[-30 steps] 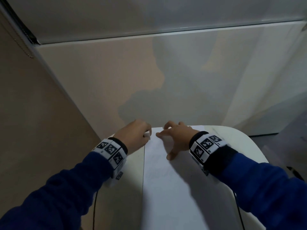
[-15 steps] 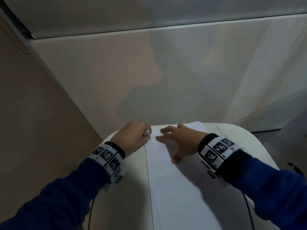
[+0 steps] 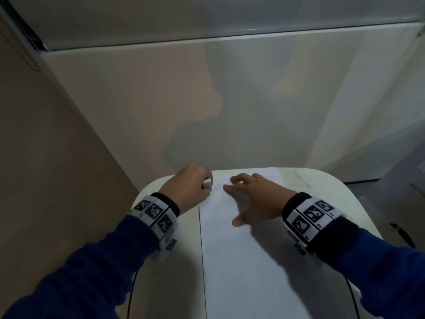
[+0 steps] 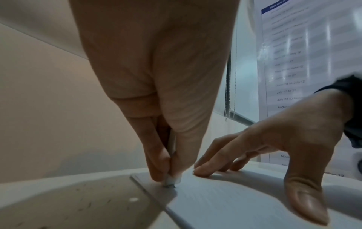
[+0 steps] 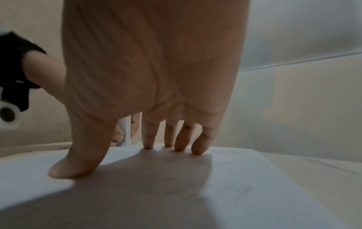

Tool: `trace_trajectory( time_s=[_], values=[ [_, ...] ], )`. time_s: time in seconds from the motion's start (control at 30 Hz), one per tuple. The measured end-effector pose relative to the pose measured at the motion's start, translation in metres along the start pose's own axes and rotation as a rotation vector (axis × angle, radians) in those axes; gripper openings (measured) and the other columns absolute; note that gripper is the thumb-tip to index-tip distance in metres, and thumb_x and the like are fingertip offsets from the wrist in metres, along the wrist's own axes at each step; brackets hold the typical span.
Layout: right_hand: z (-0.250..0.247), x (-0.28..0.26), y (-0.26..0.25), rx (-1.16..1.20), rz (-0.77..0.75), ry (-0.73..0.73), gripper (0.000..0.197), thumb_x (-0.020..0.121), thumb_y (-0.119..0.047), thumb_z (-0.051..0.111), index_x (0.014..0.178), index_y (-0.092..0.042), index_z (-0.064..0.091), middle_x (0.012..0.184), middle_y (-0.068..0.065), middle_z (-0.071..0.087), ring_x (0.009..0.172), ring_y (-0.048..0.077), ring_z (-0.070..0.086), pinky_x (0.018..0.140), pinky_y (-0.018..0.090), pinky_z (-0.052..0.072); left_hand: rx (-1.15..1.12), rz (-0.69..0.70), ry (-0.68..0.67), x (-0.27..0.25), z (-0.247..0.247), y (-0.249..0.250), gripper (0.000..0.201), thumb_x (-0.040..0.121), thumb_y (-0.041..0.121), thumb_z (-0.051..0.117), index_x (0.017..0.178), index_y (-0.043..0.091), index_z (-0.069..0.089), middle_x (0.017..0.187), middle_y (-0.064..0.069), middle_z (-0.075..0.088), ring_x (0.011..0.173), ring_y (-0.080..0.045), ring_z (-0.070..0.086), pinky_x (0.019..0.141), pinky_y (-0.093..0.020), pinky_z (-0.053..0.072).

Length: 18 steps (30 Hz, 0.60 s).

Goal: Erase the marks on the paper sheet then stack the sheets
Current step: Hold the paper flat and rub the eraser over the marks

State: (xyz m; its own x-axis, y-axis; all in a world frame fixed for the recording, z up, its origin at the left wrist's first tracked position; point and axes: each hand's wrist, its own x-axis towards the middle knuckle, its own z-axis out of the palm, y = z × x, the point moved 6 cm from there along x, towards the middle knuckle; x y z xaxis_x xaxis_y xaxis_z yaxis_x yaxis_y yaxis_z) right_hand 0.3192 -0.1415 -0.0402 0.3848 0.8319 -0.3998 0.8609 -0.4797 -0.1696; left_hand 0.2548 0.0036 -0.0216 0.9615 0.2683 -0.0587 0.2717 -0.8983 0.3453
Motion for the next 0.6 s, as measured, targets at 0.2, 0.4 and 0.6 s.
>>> trace_trajectory(
  time_s=[0.2,0.4,0.6],
  values=[
    [0.001,-0.001,0.001,0.04,0.017,-0.005,0.093,0.076,-0.063,0.07,0.153,-0.038,0.024,0.161,-0.006,0.017,0.141,0.026,0.025,0.115,0.038,0.03,-0.007,0.013,0.037,0.002,-0.002,-0.001,0.016,0.09,0.011,0.055,0.09,0.013,0.071,0.083,-0.004,0.068,0.071,-0.02,0.062,0.057,-0.027,0.045],
    [0.002,-0.002,0.001,0.012,0.051,-0.009,0.091,0.073,-0.067,0.067,0.148,-0.054,0.017,0.153,-0.01,0.022,0.134,0.028,0.028,0.107,0.049,0.035,-0.021,0.027,-0.005,-0.007,0.005,-0.005,0.014,0.086,0.013,0.059,0.09,0.018,0.072,0.085,0.002,0.068,0.074,-0.015,0.062,0.063,-0.03,0.052],
    [-0.008,0.004,-0.004,-0.067,0.043,-0.064,0.091,0.067,-0.069,0.072,0.144,-0.056,0.024,0.146,-0.006,0.026,0.129,0.029,0.033,0.098,0.048,0.035,-0.016,0.005,0.044,0.001,-0.003,-0.009,0.014,0.087,0.013,0.057,0.083,0.018,0.07,0.078,0.001,0.067,0.07,-0.017,0.062,0.054,-0.027,0.045]
  ],
)
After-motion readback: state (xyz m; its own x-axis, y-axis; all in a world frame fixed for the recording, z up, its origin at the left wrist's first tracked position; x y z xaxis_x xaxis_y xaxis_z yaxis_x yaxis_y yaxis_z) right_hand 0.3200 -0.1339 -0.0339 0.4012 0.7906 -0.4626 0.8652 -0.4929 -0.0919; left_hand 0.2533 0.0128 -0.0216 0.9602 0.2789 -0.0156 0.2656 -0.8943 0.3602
